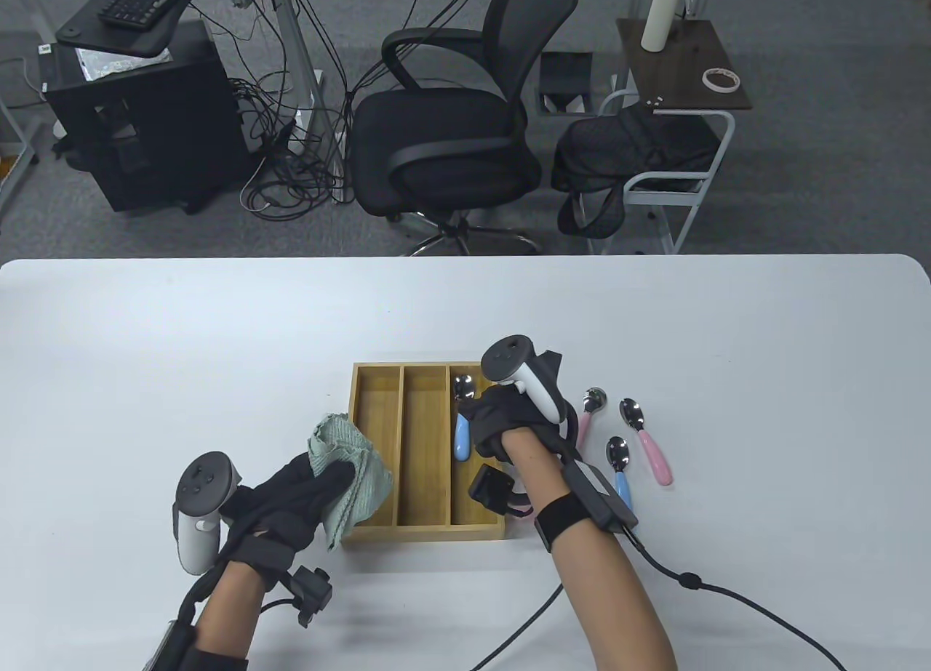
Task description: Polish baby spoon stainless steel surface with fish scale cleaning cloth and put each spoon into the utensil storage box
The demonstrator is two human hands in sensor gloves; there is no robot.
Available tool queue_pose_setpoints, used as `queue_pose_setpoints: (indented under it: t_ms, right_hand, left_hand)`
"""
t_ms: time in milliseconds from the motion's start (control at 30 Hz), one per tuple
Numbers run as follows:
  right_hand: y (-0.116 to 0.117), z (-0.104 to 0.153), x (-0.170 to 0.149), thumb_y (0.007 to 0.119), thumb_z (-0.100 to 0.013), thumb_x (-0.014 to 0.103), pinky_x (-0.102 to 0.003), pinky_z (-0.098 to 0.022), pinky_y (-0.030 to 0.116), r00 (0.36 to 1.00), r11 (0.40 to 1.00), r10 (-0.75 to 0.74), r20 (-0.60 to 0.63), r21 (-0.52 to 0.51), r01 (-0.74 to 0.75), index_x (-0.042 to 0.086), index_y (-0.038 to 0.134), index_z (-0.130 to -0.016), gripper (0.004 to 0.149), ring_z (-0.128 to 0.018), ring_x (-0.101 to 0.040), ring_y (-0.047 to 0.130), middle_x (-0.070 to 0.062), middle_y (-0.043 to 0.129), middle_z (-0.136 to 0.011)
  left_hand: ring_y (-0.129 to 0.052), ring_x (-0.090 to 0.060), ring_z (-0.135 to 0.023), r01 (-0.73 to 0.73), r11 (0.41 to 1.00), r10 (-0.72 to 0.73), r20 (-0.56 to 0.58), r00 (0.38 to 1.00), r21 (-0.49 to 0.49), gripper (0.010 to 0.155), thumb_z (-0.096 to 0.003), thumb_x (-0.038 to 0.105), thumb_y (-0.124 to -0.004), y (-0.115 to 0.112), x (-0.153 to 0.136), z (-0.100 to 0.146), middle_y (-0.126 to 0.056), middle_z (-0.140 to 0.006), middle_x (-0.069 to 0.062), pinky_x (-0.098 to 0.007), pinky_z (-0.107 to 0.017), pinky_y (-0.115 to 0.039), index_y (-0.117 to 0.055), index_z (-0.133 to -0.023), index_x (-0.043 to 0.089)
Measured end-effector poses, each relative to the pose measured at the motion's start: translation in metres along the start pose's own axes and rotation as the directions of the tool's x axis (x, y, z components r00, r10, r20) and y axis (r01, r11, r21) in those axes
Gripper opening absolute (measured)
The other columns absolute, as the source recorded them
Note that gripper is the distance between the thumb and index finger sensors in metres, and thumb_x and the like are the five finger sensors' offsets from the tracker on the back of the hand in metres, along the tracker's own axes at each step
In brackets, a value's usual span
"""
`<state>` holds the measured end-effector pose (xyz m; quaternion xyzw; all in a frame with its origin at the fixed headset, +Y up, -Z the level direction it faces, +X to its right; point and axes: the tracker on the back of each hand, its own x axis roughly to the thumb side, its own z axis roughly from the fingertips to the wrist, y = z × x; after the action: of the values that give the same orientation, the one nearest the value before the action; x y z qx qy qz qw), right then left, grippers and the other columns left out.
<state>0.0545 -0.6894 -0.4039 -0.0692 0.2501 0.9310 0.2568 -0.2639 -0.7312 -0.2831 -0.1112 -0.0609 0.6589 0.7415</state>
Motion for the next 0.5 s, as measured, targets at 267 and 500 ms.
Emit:
queue_pose_setpoints:
  t_ms: [267, 500]
  right_hand:
    - [-0.028, 0.054, -0.077, 0.067, -0.064, 0.045, -0.038, -0.041, 0.086, 0.907, 0.859, 0.370, -0.200, -0.299, -0.416, 0.005, 0.065, -0.099, 0.053, -0.055, -0.025, 0.098, -0.012, 0.084, -0.084]
    - [0.018, 0.048, -0.145, 0.065, -0.064, 0.050, -0.041, -0.044, 0.085, 0.796, 0.798, 0.500, -0.340, -0.177, -0.576, 0.000, 0.062, -0.101, 0.063, -0.060, -0.029, 0.097, -0.017, 0.082, -0.088]
  left_hand:
    - [-0.106, -0.017, -0.064, -0.062, 0.998, 0.062, -0.001, 0.998, -0.028, 0.046, -0.0610, 0.043, -0.076, -0.005, 0.000, 0.001, -0.091, -0.085, -0.004, -0.043, -0.054, -0.090, -0.073, -0.099, 0.016]
    - [-0.106, -0.017, -0.064, -0.068, 0.996, 0.067, -0.010, 0.998, -0.049, 0.047, -0.0614, 0.043, -0.075, -0.011, -0.001, 0.001, -0.091, -0.086, -0.004, -0.043, -0.054, -0.090, -0.073, -0.099, 0.016]
